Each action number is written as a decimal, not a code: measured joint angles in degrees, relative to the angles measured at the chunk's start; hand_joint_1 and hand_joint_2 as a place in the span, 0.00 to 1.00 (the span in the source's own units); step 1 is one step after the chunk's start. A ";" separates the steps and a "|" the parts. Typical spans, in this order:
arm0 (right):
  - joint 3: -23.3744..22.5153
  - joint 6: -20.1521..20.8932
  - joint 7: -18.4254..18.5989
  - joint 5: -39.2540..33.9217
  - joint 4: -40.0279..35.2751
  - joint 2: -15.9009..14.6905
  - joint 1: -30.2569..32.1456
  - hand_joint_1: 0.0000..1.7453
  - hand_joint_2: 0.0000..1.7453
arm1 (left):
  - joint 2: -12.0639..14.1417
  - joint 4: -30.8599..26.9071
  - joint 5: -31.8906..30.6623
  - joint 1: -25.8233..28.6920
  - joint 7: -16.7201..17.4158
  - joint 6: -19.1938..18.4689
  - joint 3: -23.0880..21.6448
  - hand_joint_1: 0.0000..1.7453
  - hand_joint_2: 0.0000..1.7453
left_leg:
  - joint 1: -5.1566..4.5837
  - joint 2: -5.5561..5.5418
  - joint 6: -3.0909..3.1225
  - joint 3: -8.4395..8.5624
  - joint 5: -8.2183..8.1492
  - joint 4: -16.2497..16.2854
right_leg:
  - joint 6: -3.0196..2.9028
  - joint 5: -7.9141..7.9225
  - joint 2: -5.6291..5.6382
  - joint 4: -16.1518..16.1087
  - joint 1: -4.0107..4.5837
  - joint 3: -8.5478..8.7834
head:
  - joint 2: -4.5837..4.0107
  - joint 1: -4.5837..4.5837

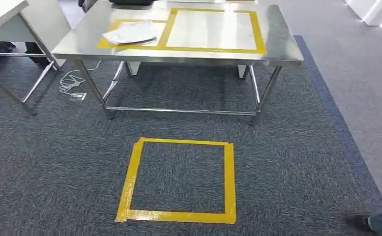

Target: Take the parts from the cabinet and place them on the table.

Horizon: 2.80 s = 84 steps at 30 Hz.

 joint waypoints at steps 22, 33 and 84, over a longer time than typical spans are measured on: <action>-0.46 1.77 -2.62 -0.13 -2.51 0.52 0.61 0.00 0.00 | -0.18 0.31 -0.09 0.10 -0.66 0.74 0.02 0.00 0.00 | 0.00 -0.13 -2.19 1.54 -1.53 7.81 | -3.03 9.42 -0.71 -10.14 0.65 5.06 | 0.02 -1.11; -2.73 2.12 -2.58 -0.59 -4.15 1.40 1.31 0.00 0.00 | -0.48 0.48 -0.64 0.13 0.30 0.96 0.04 0.00 0.00 | -0.57 0.26 0.00 0.49 0.34 -1.79 | -0.21 -0.45 0.05 7.77 0.20 -1.52 | 0.02 -0.74; -6.14 3.65 -4.74 3.26 -4.50 1.86 0.86 0.00 0.00 | -0.59 0.52 -1.18 -0.19 1.97 0.55 -0.15 0.00 0.00 | 1.54 -4.05 -3.98 -7.80 6.65 1.23 | 0.63 1.76 2.09 -9.52 -2.03 11.50 | 0.02 0.01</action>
